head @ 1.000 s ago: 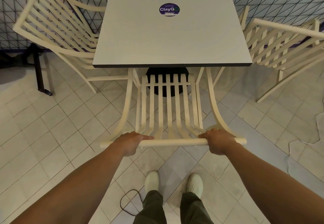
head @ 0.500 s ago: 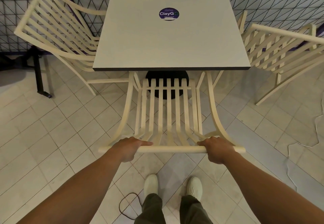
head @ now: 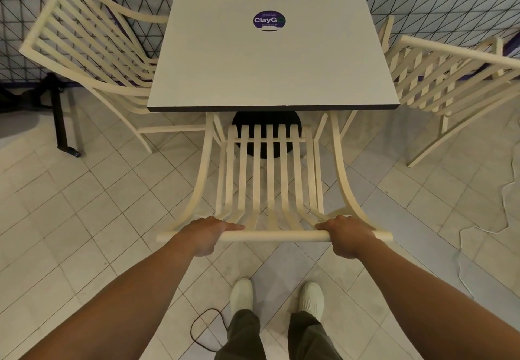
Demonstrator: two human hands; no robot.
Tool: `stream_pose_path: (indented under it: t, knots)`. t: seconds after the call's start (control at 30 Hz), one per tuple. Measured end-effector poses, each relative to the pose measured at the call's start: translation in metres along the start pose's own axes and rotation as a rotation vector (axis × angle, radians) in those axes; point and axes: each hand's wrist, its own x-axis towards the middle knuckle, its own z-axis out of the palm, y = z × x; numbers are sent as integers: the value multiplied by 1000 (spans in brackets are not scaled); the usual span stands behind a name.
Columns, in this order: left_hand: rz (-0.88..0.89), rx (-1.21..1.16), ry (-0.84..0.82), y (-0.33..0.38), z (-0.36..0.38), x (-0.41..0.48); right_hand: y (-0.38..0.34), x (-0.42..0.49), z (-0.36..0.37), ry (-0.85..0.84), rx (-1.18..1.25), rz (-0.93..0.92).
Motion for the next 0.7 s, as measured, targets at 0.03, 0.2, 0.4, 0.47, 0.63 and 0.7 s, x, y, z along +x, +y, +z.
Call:
stream_pose_path:
  t: [0.03,0.2,0.4,0.47,0.63,0.7]
  knots:
    - [1,-5,-3,0,0,0,1,0,0,-3,-1,3]
    - [-6,-18,-2,-2,1,-1,-1,0,-3,-50,39,7]
    - [-11,-40,-8,16,-6,-14,-8,-23,-14,-37,54,69]
    - [27,-34,8,28,-9,-18,-12,-35,-14,24,78,78]
    - [117,26,-12,56,-22,-21,-19,-70,-7,147,216,109]
    - [155,80,-12,70,-27,-19,-20,-85,-2,203,273,127]
